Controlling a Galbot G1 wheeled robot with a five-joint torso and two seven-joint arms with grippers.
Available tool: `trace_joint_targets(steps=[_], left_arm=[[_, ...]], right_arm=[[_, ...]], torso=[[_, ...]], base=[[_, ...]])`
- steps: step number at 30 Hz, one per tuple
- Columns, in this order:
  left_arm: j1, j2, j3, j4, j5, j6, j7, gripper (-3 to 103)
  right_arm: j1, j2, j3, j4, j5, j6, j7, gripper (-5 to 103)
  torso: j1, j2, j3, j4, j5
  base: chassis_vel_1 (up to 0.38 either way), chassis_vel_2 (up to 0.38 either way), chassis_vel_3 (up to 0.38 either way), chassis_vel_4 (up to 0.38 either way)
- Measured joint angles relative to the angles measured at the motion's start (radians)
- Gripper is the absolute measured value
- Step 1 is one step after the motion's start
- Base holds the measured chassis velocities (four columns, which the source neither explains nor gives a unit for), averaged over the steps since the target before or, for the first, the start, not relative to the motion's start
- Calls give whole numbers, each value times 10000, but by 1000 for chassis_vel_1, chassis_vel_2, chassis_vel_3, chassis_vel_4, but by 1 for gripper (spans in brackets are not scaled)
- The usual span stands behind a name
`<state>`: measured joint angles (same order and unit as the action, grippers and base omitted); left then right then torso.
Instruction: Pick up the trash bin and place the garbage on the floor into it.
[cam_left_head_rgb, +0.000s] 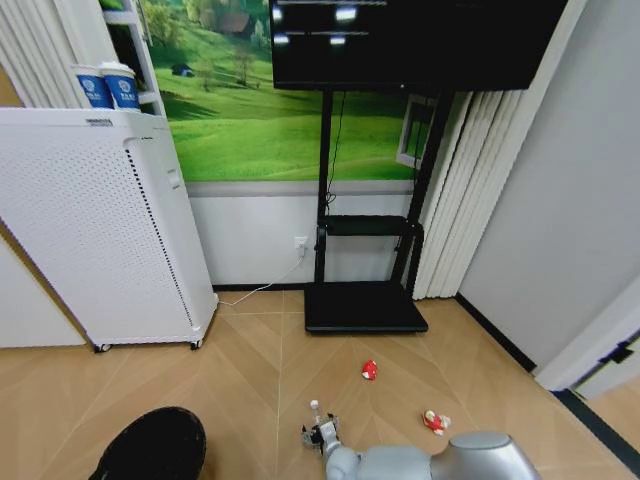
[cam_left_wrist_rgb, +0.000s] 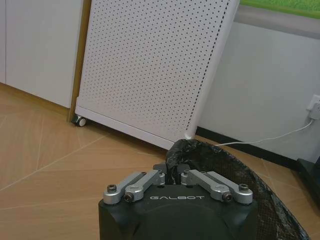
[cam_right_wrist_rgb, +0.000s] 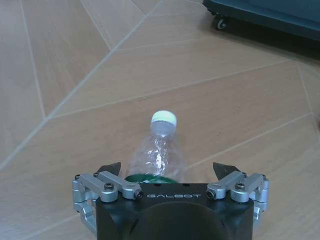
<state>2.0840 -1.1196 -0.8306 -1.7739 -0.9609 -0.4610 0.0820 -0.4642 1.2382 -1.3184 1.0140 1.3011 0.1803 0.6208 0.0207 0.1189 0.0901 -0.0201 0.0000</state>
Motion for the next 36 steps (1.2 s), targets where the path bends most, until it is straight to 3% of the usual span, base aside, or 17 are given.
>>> trace_joint_targets(steps=[6, 8, 11, 13, 17, 21, 25, 27, 28, 30, 33, 35, 36], left_arm=[[15, -9, 41, -78, -48, -16, 18, 8], [11, -13, 50, -221, -56, -17, 38, 8], [11, -12, 50, -248, -55, -17, 39, 8], [17, 0, 43, -324, -70, -8, 52, 8], [18, 7, 18, -358, -85, 6, 58, 8], [-43, 255, -210, -477, -192, 225, -33, 8], [-110, 603, -408, -543, -410, 476, -122, 8], [-432, 1314, -624, -536, -750, 879, -282, 8], [-432, 1314, -624, -536, -750, 879, -282, 8], [-971, 2474, -660, -591, -1195, 1391, -403, 8], [-1236, 2963, -587, -657, -1345, 1582, -507, 8], [-2466, 4385, 70, -636, -1930, 2105, -971, 8], [-2466, 4385, 70, -636, -1930, 2105, -971, 8]], right_arm=[[-17, -270, -172, -82, -118, -20, -164, 100], [-106, -330, -230, -88, -238, -36, -168, 85], [-125, -330, -225, -75, -257, -39, -154, 80], [-144, -330, -216, -26, -310, -20, -143, 69], [-91, -337, -115, 17, -325, 47, -141, 58], [282, -717, 226, 623, -373, 82, -29, 39], [638, -1153, 407, 1341, -685, 89, 15, 36], [1192, -1801, 702, 2387, -1479, 250, 0, 27], [1192, -1801, 702, 2387, -1479, 250, 0, 27], [1655, -2451, 1042, 3489, -2492, 538, -183, 25], [1766, -2650, 1202, 3770, -2900, 683, -257, 25], [2044, -3172, 1670, 4369, -4092, 1264, -803, 25], [2044, -3172, 1670, 4369, -4092, 1264, -803, 25]], torso=[[0, 0, 0, -1, -1], [0, 0, 0, -2, 0], [0, 0, 0, -2, 1], [-1, 1, -1, -1, 1], [0, 0, 0, -1, 1], [0, 0, 0, 0, 1], [0, 0, 1, -1, 1], [0, 1, 1, 3, -2], [0, 1, 1, 3, -2], [0, 0, 1, 3, -3], [0, 0, 1, 3, -2], [0, 0, 2, -1, 3], [0, 0, 2, -1, 3]], base=[[0, 0, 0, 0], [0, 0, 0, 0], [0, 0, 0, 0], [0, 0, 0, 0], [0, 0, 0, 0], [0, 0, 0, 0], [0, 0, 0, 0], [0, 0, 0, 0], [0, 0, 0, 0], [0, 0, 0, 0], [0, 0, 0, 0], [0, 0, 0, 0], [0, 0, 0, 0]])
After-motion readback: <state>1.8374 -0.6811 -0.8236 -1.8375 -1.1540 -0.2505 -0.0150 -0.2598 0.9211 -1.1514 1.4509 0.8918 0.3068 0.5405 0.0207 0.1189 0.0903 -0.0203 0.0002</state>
